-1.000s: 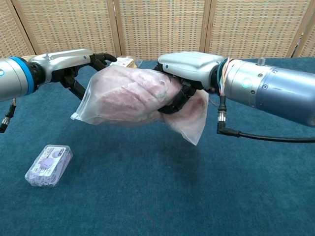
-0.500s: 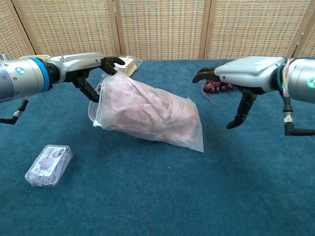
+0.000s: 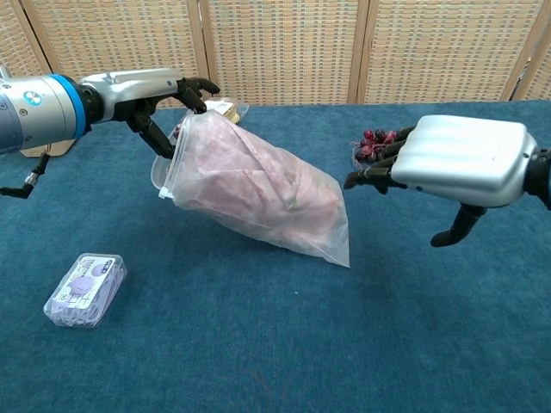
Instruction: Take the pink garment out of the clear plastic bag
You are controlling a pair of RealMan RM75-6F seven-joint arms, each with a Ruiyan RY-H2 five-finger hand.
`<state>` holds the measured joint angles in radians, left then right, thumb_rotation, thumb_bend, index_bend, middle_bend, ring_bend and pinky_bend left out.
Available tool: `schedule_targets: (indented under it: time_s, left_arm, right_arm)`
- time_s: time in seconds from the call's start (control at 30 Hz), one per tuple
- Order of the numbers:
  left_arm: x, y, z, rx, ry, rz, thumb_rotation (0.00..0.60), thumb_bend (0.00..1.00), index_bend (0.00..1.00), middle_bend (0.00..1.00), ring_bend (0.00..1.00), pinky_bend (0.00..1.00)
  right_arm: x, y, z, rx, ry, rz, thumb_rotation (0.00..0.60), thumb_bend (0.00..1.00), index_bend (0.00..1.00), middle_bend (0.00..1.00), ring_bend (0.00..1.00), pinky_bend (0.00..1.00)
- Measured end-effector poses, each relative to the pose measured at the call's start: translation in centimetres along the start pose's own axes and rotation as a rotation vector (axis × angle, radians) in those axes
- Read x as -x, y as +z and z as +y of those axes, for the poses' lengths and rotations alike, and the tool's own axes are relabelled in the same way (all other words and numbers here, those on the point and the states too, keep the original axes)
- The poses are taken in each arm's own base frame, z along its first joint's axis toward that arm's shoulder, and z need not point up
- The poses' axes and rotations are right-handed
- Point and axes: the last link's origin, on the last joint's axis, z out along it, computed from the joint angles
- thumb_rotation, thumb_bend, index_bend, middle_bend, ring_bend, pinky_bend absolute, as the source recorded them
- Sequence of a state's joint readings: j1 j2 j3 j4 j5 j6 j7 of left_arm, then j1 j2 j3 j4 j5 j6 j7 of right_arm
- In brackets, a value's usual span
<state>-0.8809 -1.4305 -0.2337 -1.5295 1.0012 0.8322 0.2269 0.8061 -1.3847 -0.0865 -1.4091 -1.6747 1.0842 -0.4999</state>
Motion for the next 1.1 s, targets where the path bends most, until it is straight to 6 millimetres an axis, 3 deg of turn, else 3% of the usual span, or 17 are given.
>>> schedule_targets:
  time_s: [0.17, 0.3, 0.43, 0.87, 1.1]
  left_arm:
    - [-0.4, -0.1, 0.4, 0.008, -0.004, 0.0, 0.6, 0.5, 0.71, 0.0, 0.0, 0.0]
    - [-0.7, -0.2, 0.5, 0.011, -0.001, 0.003, 0.6, 0.5, 0.71, 0.0, 0.0, 0.0]
    - [-1.1, -0.3, 0.6, 0.012, -0.002, 0.006, 0.6, 0.5, 0.71, 0.0, 0.0, 0.0]
    - [-1.1, -0.6, 1.2, 0.026, -0.017, -0.006, 0.6, 0.5, 0.71, 0.0, 0.0, 0.0]
    - [-1.2, -0.7, 1.3, 0.029, -0.01, -0.01, 0.6, 0.5, 0.71, 0.0, 0.0, 0.0]
  right_arm:
    - [1.4, 1.2, -0.7, -0.123, -0.192, 0.058, 0.6, 0.09, 0.18, 0.52, 0.47, 0.51]
    - [1.7, 3.1, -2.3, -0.201, -0.263, 0.099, 0.6, 0.09, 0.18, 0.52, 0.48, 0.51]
    - [1.9, 4.2, -3.3, -0.237, -0.285, 0.112, 0.6, 0.09, 0.18, 0.53, 0.49, 0.53]
    - [2.7, 6.7, -4.4, -0.254, -0.321, 0.13, 0.6, 0.06, 0.2, 0.66, 0.59, 0.75]
    - [3.2, 7.5, -4.6, -0.254, -0.317, 0.12, 0.6, 0.03, 0.2, 0.67, 0.6, 0.76]
